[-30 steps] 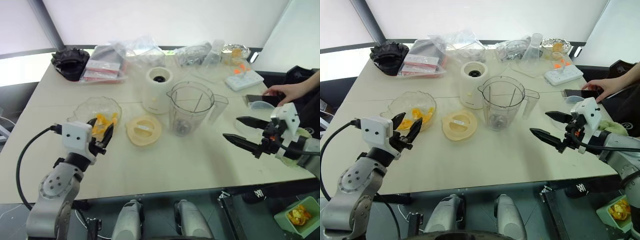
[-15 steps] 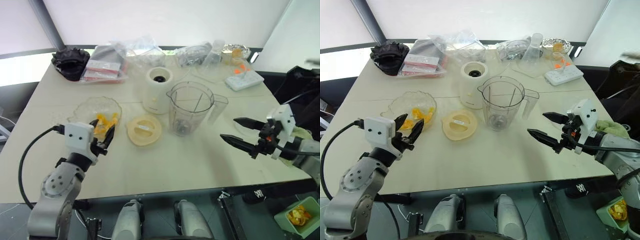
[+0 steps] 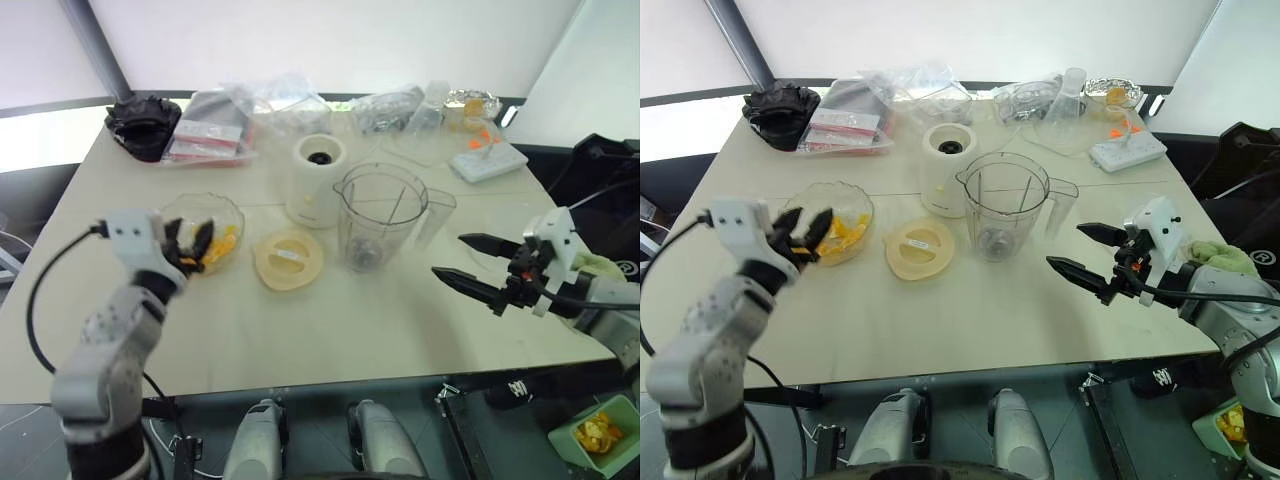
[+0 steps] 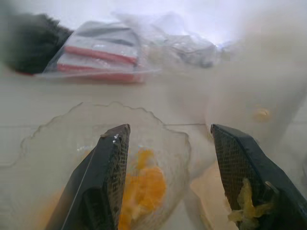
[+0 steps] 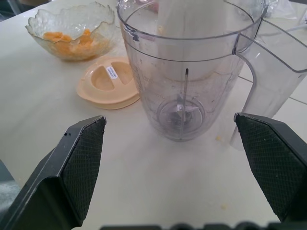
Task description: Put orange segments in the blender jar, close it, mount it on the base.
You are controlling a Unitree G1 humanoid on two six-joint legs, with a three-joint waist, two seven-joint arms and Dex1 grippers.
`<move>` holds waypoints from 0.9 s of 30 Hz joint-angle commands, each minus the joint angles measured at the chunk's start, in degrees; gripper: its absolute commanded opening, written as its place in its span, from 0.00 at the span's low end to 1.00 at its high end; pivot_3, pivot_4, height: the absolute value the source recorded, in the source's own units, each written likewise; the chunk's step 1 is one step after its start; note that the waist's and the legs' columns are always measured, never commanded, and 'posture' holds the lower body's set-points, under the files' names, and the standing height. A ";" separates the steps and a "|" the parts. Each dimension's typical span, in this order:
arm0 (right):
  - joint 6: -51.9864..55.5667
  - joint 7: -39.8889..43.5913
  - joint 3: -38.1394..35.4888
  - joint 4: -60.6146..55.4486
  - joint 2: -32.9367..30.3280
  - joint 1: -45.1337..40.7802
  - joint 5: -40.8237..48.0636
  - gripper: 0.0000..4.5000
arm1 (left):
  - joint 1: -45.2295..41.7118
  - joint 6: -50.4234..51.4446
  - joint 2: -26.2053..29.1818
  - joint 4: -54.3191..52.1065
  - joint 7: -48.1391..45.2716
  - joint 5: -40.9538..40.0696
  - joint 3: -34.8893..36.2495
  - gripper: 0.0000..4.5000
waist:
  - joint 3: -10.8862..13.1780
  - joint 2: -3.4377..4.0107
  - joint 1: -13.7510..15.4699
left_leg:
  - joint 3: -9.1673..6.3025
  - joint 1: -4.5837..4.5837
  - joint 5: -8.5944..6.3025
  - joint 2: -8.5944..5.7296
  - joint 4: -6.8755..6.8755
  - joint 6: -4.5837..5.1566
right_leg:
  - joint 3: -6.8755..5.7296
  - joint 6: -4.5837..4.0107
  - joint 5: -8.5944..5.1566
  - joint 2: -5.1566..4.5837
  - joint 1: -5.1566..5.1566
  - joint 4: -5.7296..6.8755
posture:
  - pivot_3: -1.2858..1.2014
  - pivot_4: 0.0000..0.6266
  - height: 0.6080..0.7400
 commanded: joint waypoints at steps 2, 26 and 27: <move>-0.60 -0.15 0.16 -1.18 0.30 -1.26 0.27 0.99 | -12.82 7.82 1.84 11.33 7.71 0.63 4.94 0.62 | 0.01 -0.01 -0.02 | -0.01 0.02 0.00 -0.03 -0.01 0.00 | 0.00 0.01 -0.01 0.01 0.01 0.02 | 0.52 0.24 1.00; -0.47 -3.02 2.65 -2.34 1.28 -2.50 -0.82 0.99 | -43.09 5.43 1.06 70.01 23.32 13.66 5.92 0.62 | 0.13 -0.23 0.05 | -0.12 0.05 0.00 -0.26 -0.16 -0.02 | 0.03 0.41 0.02 -0.11 -0.08 0.30 | 0.52 0.24 1.00; -0.38 -3.04 2.64 -2.56 1.28 -2.36 -0.70 0.99 | -43.38 3.87 1.14 71.86 23.05 13.91 5.63 0.62 | 0.13 -0.24 0.12 | -0.11 0.05 0.00 -0.26 -0.15 -0.02 | 0.03 0.40 0.02 -0.11 -0.08 0.30 | 0.52 0.24 1.00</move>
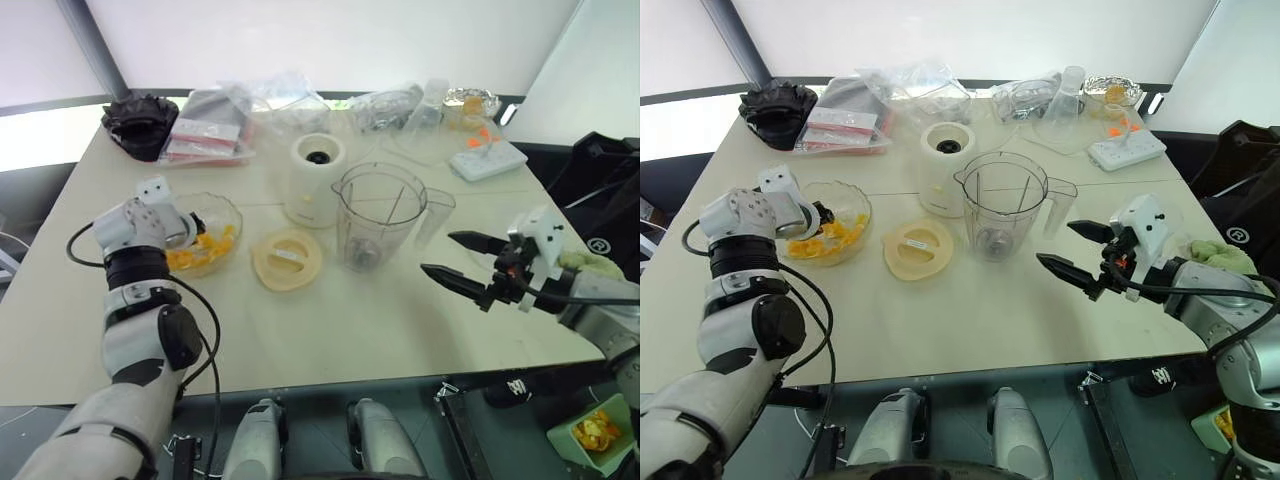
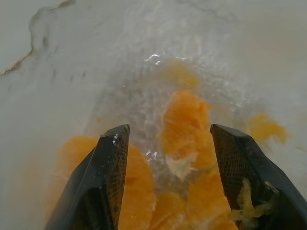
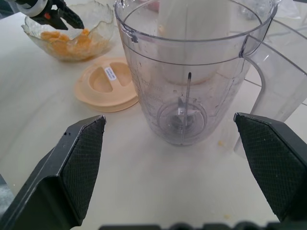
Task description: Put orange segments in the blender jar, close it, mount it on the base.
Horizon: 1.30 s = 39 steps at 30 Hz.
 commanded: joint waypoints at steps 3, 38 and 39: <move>-0.41 -0.44 -0.88 -2.56 0.10 0.06 0.20 0.99 | -3.25 -7.02 1.36 6.46 -0.85 0.99 -1.28 0.62 | 0.02 -0.04 0.06 | 0.01 -0.01 0.00 -0.01 0.00 0.00 | 0.00 0.00 0.00 -0.03 0.00 -0.01 | 0.52 0.24 1.00; -1.07 -0.70 0.30 -2.47 1.01 0.36 -1.91 1.00 | -6.96 -16.53 3.86 21.73 -7.77 2.80 -8.70 0.00 | 0.02 -0.04 0.03 | 0.04 0.01 0.00 -0.02 0.03 -0.01 | 0.00 0.03 0.02 -0.04 0.01 0.04 | 0.52 0.24 1.00; -1.06 -0.70 0.31 -2.53 1.06 0.40 -1.97 1.00 | -6.84 -15.99 3.94 21.17 -7.81 2.69 -8.68 0.00 | 0.02 -0.04 0.02 | 0.04 0.01 0.00 -0.02 0.03 -0.01 | 0.00 0.03 0.02 -0.04 0.01 0.04 | 0.52 0.24 1.00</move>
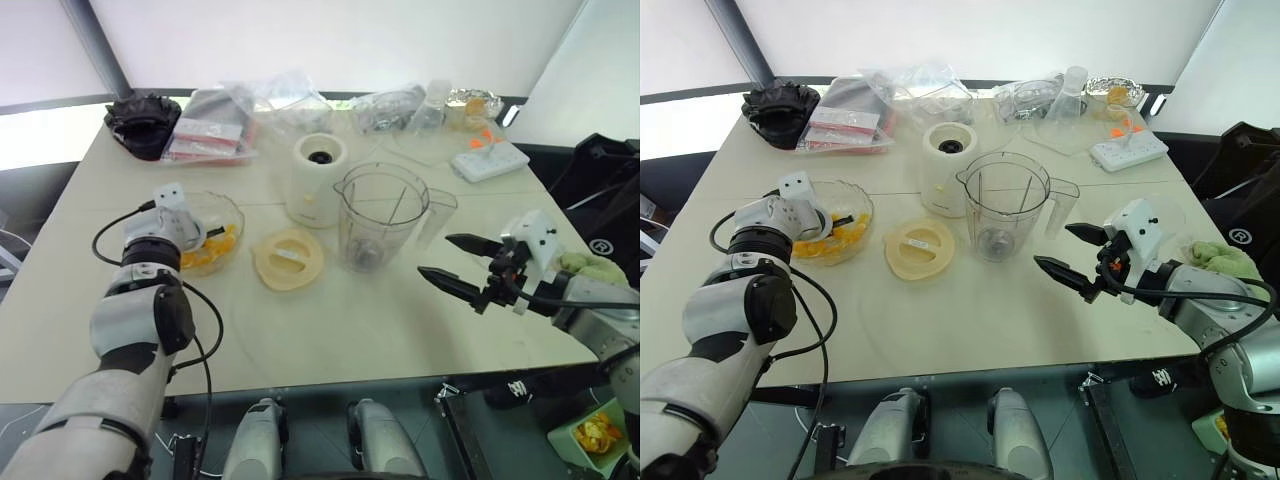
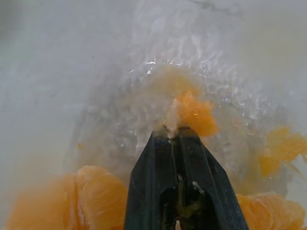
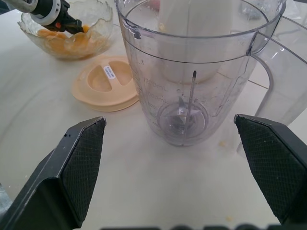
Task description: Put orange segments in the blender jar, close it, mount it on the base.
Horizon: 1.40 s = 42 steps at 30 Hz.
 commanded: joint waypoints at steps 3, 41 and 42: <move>-0.98 0.04 -0.40 -1.61 0.27 -0.03 -0.36 1.00 | -0.18 3.56 1.14 -4.92 -0.28 -0.45 -0.24 0.00 | 0.00 0.00 -0.05 | 0.00 0.00 0.00 0.00 0.00 0.00 | 0.00 0.00 0.00 0.00 0.00 0.00 | 0.52 0.24 1.00; -3.65 -13.77 -10.24 -18.17 12.37 20.96 -2.32 1.00 | -30.77 7.64 -19.21 -16.96 -48.56 -12.87 -16.37 0.00 | 0.18 -0.31 1.14 | -0.05 -0.06 0.03 -0.10 -0.01 -0.05 | 0.03 -0.20 -0.19 0.01 0.03 -0.15 | 0.52 0.24 1.00; -3.83 -14.54 -10.48 -19.34 13.19 22.28 -2.44 1.00 | -31.17 7.42 -19.77 -14.97 -50.35 -12.57 -17.07 0.00 | 0.17 -0.30 1.12 | -0.05 -0.06 0.03 -0.10 -0.03 -0.04 | 0.03 -0.19 -0.22 0.01 0.03 -0.15 | 0.52 0.24 1.00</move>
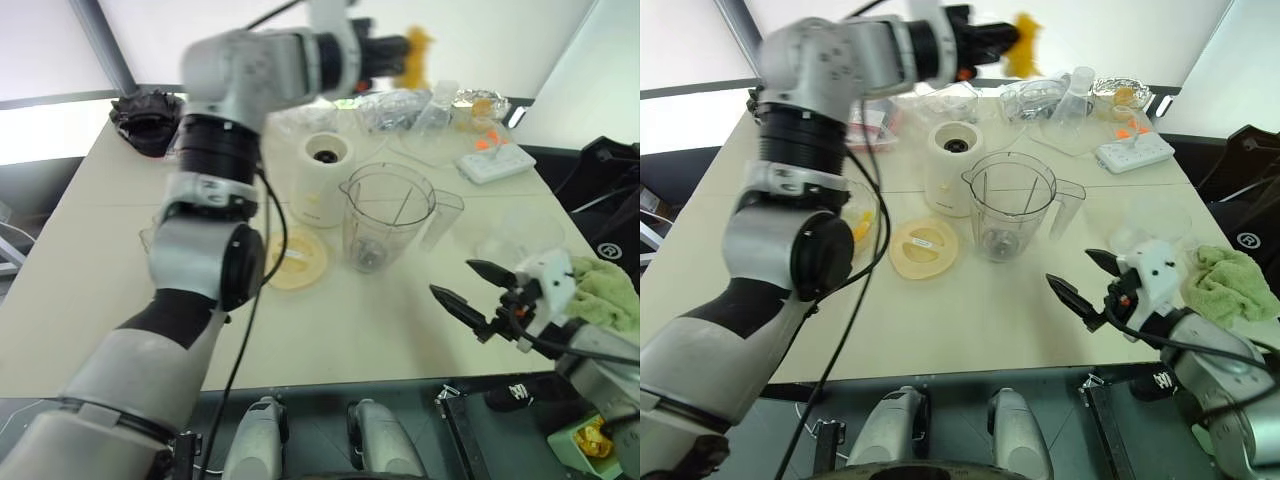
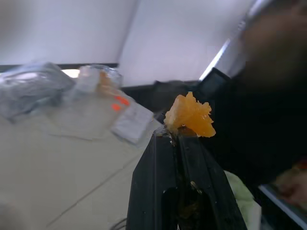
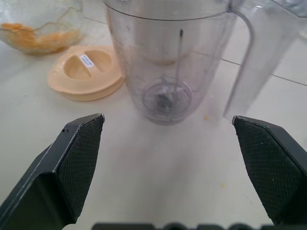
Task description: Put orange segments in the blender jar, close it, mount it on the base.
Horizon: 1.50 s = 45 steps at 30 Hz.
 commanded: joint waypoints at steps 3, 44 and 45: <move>-2.33 -4.26 -3.14 -7.77 3.77 5.88 -0.75 1.00 | -2.53 -1.80 -1.57 8.58 -12.37 2.53 -5.75 0.00 | 0.01 0.04 -1.15 | 0.01 0.01 -0.01 0.00 0.01 0.02 | 0.06 0.00 -0.01 0.00 -0.05 0.01 | 0.52 0.24 1.00; -3.83 -5.56 -0.73 -1.84 1.43 0.91 -5.06 1.00 | 12.17 -7.13 8.87 -9.15 -18.07 9.62 -7.48 0.99 | -0.04 0.14 -1.55 | -0.04 0.03 -0.01 0.03 0.01 0.04 | 0.11 -0.01 0.00 0.02 -0.10 0.14 | 0.52 0.24 1.00; -4.10 -7.01 -0.49 -1.14 2.37 0.06 -5.89 1.00 | 14.68 -6.91 10.64 -12.88 -18.78 8.80 -6.99 0.99 | -0.04 0.14 -1.51 | -0.01 0.08 -0.01 0.04 -0.02 0.04 | 0.13 -0.01 0.00 0.02 -0.10 0.17 | 0.52 0.24 1.00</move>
